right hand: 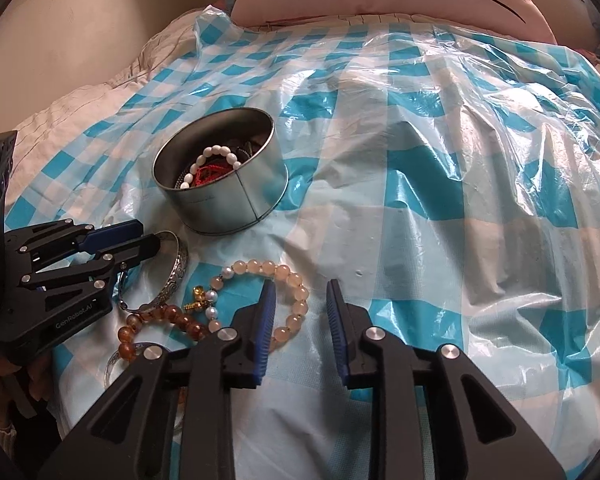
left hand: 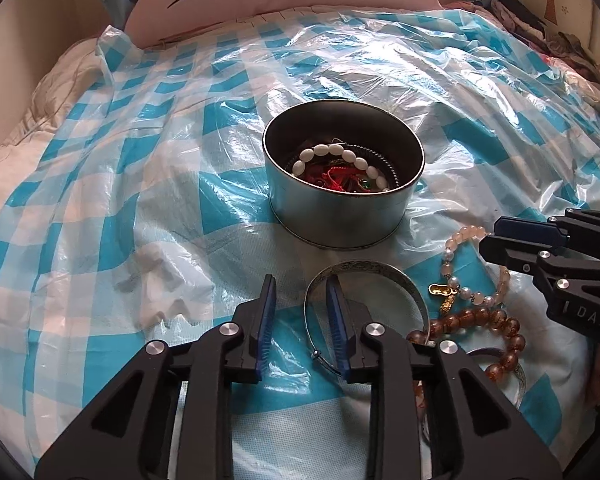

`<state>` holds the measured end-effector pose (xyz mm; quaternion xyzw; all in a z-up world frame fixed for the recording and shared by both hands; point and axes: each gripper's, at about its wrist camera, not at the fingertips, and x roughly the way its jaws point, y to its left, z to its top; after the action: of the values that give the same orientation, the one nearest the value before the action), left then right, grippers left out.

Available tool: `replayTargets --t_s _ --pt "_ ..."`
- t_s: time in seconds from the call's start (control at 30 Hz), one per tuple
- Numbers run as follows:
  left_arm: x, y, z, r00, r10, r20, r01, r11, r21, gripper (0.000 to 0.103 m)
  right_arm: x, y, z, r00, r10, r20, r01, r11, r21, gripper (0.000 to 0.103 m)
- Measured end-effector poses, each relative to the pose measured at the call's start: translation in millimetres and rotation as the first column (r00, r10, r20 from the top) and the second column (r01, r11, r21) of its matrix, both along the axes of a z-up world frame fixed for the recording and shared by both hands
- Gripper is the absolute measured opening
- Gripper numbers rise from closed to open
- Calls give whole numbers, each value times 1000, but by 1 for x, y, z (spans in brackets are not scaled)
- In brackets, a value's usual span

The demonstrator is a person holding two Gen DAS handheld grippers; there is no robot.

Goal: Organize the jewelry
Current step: 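Grasp a silver bangle with the left gripper while the right gripper grasps the pink bead bracelet, then lift and carry the silver bangle and pink bead bracelet over the tin with both grippers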

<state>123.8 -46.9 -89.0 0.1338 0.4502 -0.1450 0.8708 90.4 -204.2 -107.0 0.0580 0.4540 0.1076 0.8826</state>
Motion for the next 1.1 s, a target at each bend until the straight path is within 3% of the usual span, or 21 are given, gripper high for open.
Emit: replayTargets --t_s 0.1,0.13,0.17,0.2,0.33,0.43,0.7,0.73,0.83,0.93,1.0,1.07,1.1 --pt "1 -2 -3 1000 -2 3 2 1000 13 26 0 10 -3 1000 18 0 -18 997 -69 24" --pt "0 -4 -4 1000 -9 11 9 1000 26 23 -1 12 -3 999 34 0 -34 997 -63 12" --pt "-2 -7 -3 999 -29 16 28 999 37 4 -2 11 -2 999 42 -1 -42 998 -40 9" --pt "-5 -8 -1 999 -44 22 43 998 40 3 -2 8 -2 999 44 0 -45 999 -6 9" --pt "-3 3 12 1000 -26 8 26 997 -79 2 -4 -12 8 1000 9 30 -13 988 154 9" --pt "3 14 12 1000 4 -23 -7 992 -128 2 -3 -21 11 999 -18 38 10 980 200 9" --pt "5 15 10 1000 14 -24 -17 993 -116 2 -3 -16 14 999 1 45 -10 980 198 9" --pt "6 15 7 999 17 -34 -20 994 -109 2 -2 -15 12 999 6 35 -12 981 194 10" --pt "8 12 1 999 26 -46 -29 997 -67 3 0 -9 5 1000 3 6 -4 991 134 41" --pt "7 9 -1 999 19 -35 -20 999 -43 3 0 -2 3 1000 8 7 -8 998 57 42" --pt "7 5 -6 999 13 -41 -14 1000 -12 4 1 5 -5 1000 21 -16 -21 1000 -15 40" --pt "2 -3 -7 1000 -14 -7 15 999 51 3 -1 14 -5 998 55 -10 -56 997 -58 17" --pt "-1 -6 -7 999 -32 2 32 997 64 3 -1 15 -5 998 62 -11 -63 997 -54 13"
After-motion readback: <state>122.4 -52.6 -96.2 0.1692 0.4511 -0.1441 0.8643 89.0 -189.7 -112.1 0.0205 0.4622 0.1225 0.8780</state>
